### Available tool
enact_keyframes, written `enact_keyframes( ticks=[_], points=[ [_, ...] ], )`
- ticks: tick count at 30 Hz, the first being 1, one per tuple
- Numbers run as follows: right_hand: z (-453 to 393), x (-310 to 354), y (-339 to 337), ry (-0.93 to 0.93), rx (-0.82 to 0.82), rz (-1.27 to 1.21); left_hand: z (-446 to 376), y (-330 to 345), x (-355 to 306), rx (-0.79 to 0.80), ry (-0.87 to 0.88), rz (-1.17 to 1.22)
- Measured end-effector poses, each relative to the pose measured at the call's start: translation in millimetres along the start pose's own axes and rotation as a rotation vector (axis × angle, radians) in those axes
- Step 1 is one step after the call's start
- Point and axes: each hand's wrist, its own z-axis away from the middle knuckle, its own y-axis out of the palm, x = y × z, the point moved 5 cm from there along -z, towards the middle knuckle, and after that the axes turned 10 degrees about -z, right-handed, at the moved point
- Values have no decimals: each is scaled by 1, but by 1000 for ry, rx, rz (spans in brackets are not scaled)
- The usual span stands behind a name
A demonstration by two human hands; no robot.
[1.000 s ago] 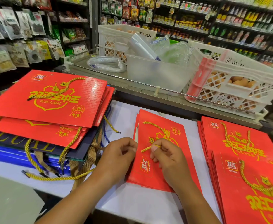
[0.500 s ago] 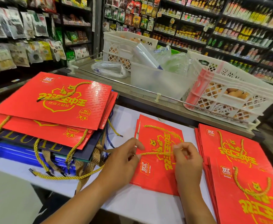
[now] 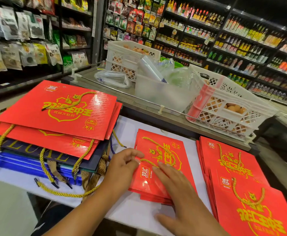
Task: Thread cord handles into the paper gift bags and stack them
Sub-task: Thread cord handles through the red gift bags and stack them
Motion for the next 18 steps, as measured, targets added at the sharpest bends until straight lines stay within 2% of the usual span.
enact_keyframes(
  ticks=[2,7,10,12,15,18],
  points=[
    [9,-6,-7,0,-37,55,0,-1,-1,0,-21,41],
    [20,-24,-27,-73,-253,142,-3,-7,-1,-17,-33,120],
    [23,-22,-44,-203,-382,247,-2,-5,-3,-14,19,110],
    [24,-17,-54,-207,-432,294,1,-3,-7,-25,95,49],
    [29,-16,-76,-129,-547,194,8,-5,-16,-74,222,-40],
    [32,-7,-104,-134,-690,81,14,-5,-19,-91,268,-195]
  ],
)
